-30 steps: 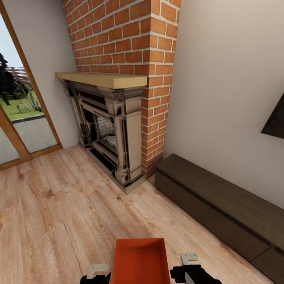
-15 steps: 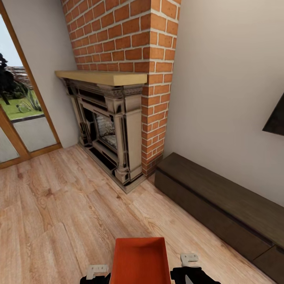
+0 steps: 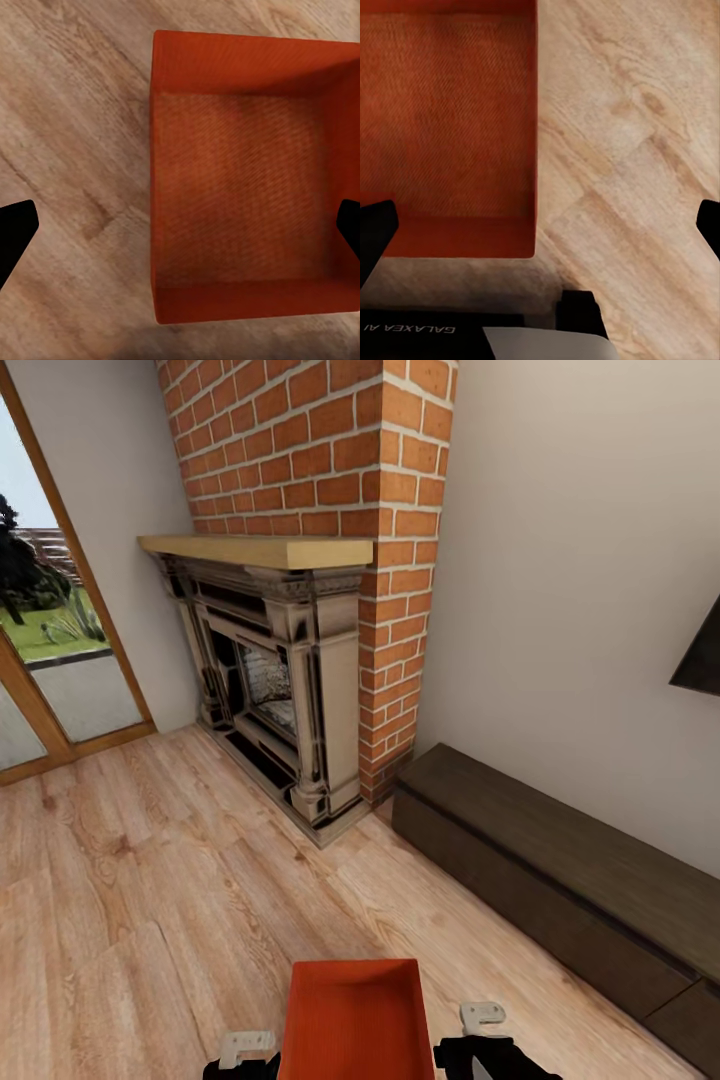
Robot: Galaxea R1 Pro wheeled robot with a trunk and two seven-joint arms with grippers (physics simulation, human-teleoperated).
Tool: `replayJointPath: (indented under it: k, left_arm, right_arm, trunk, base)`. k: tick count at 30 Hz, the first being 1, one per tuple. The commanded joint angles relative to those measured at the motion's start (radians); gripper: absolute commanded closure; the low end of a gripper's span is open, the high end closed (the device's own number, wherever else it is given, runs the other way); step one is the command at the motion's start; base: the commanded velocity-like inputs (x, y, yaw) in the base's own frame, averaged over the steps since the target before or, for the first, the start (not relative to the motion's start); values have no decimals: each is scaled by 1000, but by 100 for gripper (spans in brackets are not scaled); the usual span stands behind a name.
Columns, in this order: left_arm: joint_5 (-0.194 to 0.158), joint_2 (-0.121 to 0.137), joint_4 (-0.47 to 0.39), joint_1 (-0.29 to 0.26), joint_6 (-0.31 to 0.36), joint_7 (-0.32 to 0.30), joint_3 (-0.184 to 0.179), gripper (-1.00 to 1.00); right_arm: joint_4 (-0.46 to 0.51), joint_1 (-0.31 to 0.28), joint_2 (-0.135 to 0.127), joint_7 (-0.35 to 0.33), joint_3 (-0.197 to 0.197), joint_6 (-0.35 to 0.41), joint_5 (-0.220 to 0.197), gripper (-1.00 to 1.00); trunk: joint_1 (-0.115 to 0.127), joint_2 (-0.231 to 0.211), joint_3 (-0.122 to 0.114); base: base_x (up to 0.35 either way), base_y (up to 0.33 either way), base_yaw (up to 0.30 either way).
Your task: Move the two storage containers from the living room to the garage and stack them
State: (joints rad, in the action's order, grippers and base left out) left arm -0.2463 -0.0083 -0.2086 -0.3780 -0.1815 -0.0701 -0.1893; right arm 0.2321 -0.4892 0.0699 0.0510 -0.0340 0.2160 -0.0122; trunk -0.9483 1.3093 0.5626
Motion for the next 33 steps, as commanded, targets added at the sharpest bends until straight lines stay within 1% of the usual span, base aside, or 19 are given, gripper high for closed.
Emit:
replayJointPath:
  k: [1,8,12,16,20,28,33]
  left_arm:
    - [-10,0,1,-1,-4,-2,-7,-100]
    - [-10,0,1,-1,-4,-2,-8,-100]
    - [-10,-1,1,-1,-4,-2,-8,-100]
    - [-11,-1,1,-1,-4,-2,-9,-100]
    - [-11,-1,1,-1,-4,-2,-10,-100]
    - [-10,-1,1,-1,-4,-2,-11,-100]
    - [-10,-1,1,-1,-4,-2,-14,-100]
  right_arm:
    - [2,0,0,4,-3,6,-1,-100]
    - [3,0,-8,-5,-2,5,-7,-100]
    - [5,0,-24,-11,1,5,-10,-100]
    - [6,0,-30,-30,1,5,-10,-100]
    - [7,0,-32,-49,2,5,-10,-100]
    - [7,0,-43,-56,2,5,-11,-100]
    - [7,0,-45,-57,2,5,-10,-100]
  trunk:
    - [-4,8,4]
    - [-31,57,26]
    - [-46,85,39]
    - [-61,113,51]
    - [-77,141,64]
    - [-107,197,89]
    - [-127,232,104]
  base:
    - [0,0,0]
    - [0,0,0]
    - [0,0,0]
    - [0,0,0]
    - [0,0,0]
    - [0,0,0]
    - [0,0,0]
